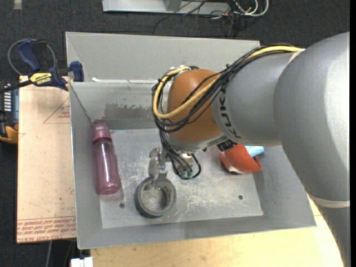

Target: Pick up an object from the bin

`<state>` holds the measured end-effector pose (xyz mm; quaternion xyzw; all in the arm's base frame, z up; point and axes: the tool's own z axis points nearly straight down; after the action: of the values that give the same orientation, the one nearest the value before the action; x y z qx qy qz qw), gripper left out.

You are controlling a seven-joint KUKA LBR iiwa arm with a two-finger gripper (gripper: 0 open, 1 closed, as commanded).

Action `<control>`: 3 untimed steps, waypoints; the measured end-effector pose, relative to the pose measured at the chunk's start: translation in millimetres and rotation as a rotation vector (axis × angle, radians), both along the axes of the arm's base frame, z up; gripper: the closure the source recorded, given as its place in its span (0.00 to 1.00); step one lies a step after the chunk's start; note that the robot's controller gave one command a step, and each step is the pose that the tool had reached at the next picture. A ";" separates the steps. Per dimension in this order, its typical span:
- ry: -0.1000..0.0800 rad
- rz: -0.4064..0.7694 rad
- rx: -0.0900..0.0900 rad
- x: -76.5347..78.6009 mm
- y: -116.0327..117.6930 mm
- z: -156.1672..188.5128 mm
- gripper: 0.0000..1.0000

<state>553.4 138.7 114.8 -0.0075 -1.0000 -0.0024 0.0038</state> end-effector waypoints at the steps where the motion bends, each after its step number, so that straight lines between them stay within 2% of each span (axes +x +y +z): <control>1: -0.007 0.225 0.001 15.8 56.4 -22.5 1.00; 2: -0.072 0.180 0.012 -32.4 25.8 -33.8 1.00; 3: -0.043 0.248 0.009 20.7 39.6 41.7 1.00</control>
Offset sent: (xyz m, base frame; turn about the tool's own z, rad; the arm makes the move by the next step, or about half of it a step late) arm -0.0504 0.0236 -0.0448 -0.1907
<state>574.2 178.3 156.5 0.1161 -0.9931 -0.0067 -0.0174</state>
